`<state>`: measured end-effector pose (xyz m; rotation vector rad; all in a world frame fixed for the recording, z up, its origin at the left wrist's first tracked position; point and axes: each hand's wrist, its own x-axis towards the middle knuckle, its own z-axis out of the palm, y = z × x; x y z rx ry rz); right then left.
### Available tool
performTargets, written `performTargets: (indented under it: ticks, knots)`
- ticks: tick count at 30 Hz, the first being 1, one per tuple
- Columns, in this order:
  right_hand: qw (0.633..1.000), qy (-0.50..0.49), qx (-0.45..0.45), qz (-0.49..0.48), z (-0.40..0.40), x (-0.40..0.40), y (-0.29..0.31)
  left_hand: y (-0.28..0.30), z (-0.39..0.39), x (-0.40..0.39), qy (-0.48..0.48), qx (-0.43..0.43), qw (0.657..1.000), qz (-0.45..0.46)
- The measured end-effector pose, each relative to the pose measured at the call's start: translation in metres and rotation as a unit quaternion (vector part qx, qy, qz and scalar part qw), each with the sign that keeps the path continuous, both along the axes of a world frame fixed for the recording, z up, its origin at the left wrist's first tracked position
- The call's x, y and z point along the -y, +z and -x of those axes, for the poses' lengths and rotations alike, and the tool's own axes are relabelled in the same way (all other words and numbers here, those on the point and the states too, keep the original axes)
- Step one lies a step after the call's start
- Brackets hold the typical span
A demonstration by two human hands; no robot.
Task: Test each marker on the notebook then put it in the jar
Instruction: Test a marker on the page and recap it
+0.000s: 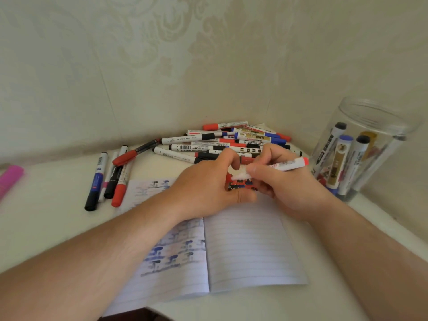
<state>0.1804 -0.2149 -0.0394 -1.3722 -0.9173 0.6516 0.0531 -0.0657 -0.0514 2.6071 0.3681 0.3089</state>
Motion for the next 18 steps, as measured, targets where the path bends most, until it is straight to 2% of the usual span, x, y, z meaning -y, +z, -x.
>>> performTargets:
  ticks: [4, 7, 11, 15, 18]
  knots:
    - [0.997, -0.058, -0.047, -0.019, -0.006, 0.01, 0.011, 0.002, 0.004, 0.004, 0.023, -0.023, 0.999, -0.014]
    - [0.997, -0.073, 0.009, 0.032, -0.006, 0.011, 0.01, 0.0, 0.005, 0.002, 0.006, -0.038, 0.999, -0.033]
    - [0.985, -0.099, 0.076, 0.117, -0.006, 0.009, 0.004, 0.001, 0.002, -0.003, -0.017, -0.086, 0.996, -0.016]
    - [0.971, -0.138, 0.124, 0.152, -0.006, 0.007, 0.001, 0.0, 0.001, -0.003, -0.027, -0.083, 0.996, -0.007]
    - [0.966, -0.157, 0.125, 0.164, -0.002, 0.004, -0.001, -0.002, 0.0, -0.005, -0.024, -0.079, 0.997, -0.009]
